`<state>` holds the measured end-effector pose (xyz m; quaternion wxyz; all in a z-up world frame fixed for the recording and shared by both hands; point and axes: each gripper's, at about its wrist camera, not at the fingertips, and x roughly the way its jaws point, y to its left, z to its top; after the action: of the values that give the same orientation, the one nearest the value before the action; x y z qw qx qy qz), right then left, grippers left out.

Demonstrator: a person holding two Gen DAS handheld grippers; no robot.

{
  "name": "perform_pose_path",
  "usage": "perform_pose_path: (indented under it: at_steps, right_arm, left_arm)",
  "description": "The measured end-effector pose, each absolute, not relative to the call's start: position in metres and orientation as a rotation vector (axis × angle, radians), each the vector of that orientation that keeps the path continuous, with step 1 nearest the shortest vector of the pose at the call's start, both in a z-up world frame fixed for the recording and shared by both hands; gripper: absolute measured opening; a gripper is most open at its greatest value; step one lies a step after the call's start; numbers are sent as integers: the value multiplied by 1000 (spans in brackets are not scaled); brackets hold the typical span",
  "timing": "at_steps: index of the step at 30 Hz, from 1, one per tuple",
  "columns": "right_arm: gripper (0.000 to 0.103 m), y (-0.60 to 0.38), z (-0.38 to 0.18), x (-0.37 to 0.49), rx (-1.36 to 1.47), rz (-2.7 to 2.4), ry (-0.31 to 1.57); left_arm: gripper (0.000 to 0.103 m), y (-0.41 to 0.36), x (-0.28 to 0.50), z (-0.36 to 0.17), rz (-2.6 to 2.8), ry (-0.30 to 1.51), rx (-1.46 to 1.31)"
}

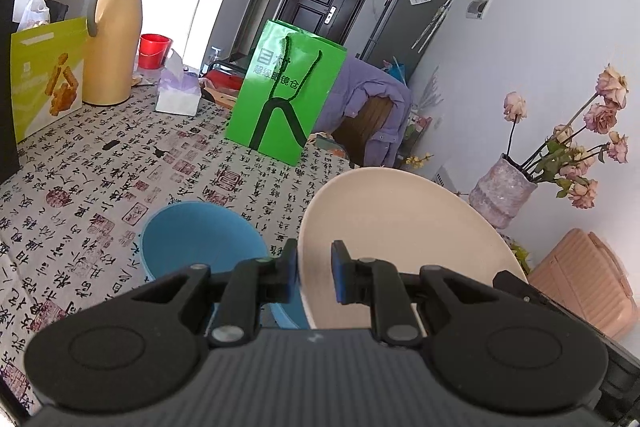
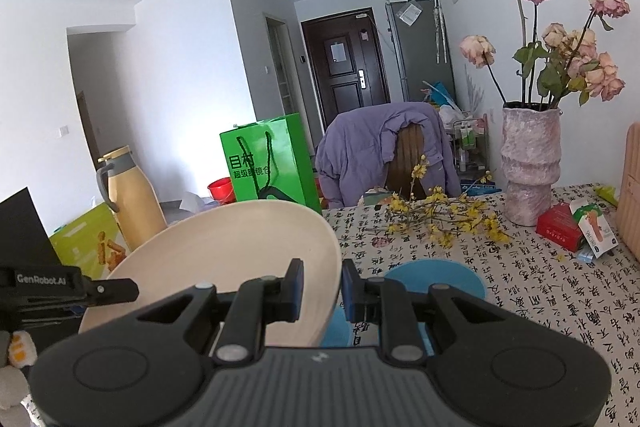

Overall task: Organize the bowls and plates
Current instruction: 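Bring both held cream plates past the blue bowls toward the plate stack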

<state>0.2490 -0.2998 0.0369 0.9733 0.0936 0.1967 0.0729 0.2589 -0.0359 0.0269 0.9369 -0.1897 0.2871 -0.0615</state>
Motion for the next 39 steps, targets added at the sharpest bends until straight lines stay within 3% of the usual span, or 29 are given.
perform_pose_path:
  at_steps: [39]
  right_arm:
    - [19,-289,20,234,186,205,398]
  left_arm:
    - [17,-15,227,11,-111,565,-406]
